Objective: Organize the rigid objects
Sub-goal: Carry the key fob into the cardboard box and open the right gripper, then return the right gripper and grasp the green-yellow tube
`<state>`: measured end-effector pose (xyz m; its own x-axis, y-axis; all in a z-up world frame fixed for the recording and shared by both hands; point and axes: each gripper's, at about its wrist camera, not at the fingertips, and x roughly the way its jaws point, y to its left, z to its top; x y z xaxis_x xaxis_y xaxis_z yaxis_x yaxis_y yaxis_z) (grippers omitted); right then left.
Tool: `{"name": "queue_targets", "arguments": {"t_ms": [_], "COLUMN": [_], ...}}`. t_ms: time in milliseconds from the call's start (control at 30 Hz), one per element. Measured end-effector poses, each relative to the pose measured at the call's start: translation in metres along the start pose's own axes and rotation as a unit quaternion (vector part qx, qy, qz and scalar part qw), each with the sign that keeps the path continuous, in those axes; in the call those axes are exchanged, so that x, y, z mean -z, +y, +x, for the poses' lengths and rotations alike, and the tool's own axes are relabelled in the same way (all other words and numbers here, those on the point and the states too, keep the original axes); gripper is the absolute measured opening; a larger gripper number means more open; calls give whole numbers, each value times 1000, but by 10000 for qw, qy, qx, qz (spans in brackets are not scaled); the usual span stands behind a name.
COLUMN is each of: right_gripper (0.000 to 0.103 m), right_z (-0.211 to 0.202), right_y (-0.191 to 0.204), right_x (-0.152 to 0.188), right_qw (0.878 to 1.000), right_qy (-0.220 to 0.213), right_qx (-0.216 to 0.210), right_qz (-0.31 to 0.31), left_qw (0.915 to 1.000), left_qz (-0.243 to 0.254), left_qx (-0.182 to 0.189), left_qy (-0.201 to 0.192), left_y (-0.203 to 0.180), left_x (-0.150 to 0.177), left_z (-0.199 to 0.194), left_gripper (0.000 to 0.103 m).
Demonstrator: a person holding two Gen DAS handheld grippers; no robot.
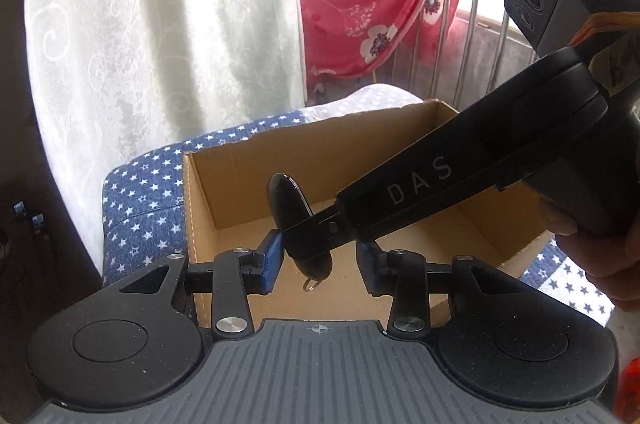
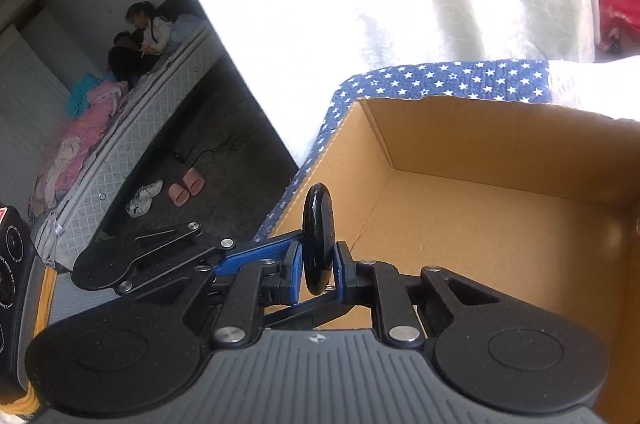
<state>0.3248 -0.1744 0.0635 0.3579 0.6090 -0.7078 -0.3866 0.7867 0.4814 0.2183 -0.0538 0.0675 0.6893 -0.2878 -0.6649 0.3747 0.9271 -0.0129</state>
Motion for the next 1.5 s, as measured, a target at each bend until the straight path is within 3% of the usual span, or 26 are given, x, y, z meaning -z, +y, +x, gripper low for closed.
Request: {"name": "queue_targets", "arguments": {"t_ms": [133, 200, 433, 633, 800, 1000, 1167, 1200, 1367, 1500], "right_gripper": [17, 17, 19, 20, 20, 25, 28, 28, 28, 28], "right_z": [48, 64, 91, 48, -25, -94, -91, -85, -59, -53], "right_y": [-31, -43, -63, -51, -29, -14, -16, -16, -14, -18], "right_x": [-25, -34, -52, -42, -7, 72, 142, 155, 191, 189], "right_qw": [9983, 9974, 9935, 9942, 9958, 9936, 9941, 9947, 9963, 9953], "right_qy": [329, 359, 285, 51, -388, -882, -888, -858, -710, -785], "right_qx": [80, 163, 309, 40, -333, -645, -614, -552, -477, -561], "right_qz": [473, 610, 1058, 1074, 763, 294, 114, 79, 87, 113], "left_qw": [9978, 9967, 9950, 9957, 9953, 9949, 9942, 9937, 9959, 9957], "left_qz": [-343, -469, -844, -902, -872, -711, -571, -432, 230, 507], "left_qx": [-151, -283, -291, -178, 12, 337, 830, 843, 628, 475], "left_qy": [555, 603, 449, 48, -413, -628, -378, -593, -606, -617], "left_y": [23, 32, 46, 43, 33, 7, -20, -29, -70, -73], "left_x": [-13, -12, -10, -3, 14, 60, 107, 118, 138, 140], "left_z": [46, 51, 44, 4, -49, -91, -87, -90, -90, -86], "left_gripper": [39, 40, 41, 44, 46, 48, 48, 48, 48, 48]}}
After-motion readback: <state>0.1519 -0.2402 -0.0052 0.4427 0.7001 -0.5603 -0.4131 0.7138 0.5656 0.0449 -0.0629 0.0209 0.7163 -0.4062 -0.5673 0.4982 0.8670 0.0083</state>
